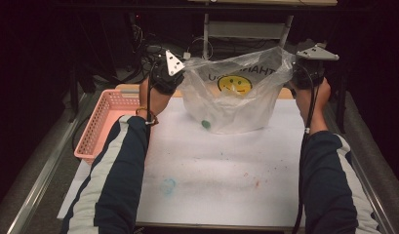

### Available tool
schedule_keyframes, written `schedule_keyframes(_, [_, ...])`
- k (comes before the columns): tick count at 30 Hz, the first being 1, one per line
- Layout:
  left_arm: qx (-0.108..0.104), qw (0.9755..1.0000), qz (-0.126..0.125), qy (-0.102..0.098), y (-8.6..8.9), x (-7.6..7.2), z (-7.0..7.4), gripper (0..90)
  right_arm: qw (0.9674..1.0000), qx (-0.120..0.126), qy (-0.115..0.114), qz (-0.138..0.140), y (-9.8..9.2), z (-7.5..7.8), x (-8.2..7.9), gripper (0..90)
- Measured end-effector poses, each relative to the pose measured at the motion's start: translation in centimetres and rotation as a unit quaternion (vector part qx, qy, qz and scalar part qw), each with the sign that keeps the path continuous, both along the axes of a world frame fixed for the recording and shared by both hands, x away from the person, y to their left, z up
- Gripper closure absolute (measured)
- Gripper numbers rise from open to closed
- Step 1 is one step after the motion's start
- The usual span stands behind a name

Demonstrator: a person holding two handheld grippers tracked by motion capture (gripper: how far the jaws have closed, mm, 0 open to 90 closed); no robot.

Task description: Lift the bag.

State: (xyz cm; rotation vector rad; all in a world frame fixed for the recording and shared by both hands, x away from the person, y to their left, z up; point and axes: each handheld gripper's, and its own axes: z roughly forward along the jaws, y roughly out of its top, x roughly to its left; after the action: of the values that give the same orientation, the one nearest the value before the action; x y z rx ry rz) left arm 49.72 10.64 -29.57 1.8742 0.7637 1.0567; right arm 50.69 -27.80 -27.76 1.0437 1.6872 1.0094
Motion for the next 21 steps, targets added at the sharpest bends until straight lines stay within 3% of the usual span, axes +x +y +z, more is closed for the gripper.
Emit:
schedule_keyframes(4, [0.012,0.9999,0.008,-0.008,0.2,0.5,1.0,84.3,1.0000,-0.001,0.000,-0.005,-0.2,0.2,0.1,90.0])
schedule_keyframes(8, [0.001,0.9998,0.017,-0.009,0.6,0.6,1.9,84.3,1.0000,0.008,-0.004,-0.002,-0.1,0.7,0.1,90.0])
schedule_keyframes(13, [-0.012,0.9995,0.026,0.009,0.3,1.2,0.9,77.9,0.9999,0.011,0.003,0.010,0.5,0.6,0.3,90.0])
schedule_keyframes(15, [-0.007,0.9995,0.028,0.012,0.0,1.5,0.3,78.6,0.9998,0.012,0.006,0.012,0.8,0.3,0.3,89.6])
schedule_keyframes(19, [0.000,0.9993,0.034,0.015,-0.5,1.9,-0.3,81.7,0.9998,0.008,0.009,0.015,1.0,-0.2,0.3,79.9])
schedule_keyframes(21, [-0.002,0.9993,0.035,0.014,-0.6,2.0,-0.5,81.6,0.9997,0.015,0.016,0.014,0.8,-0.4,0.2,70.2])
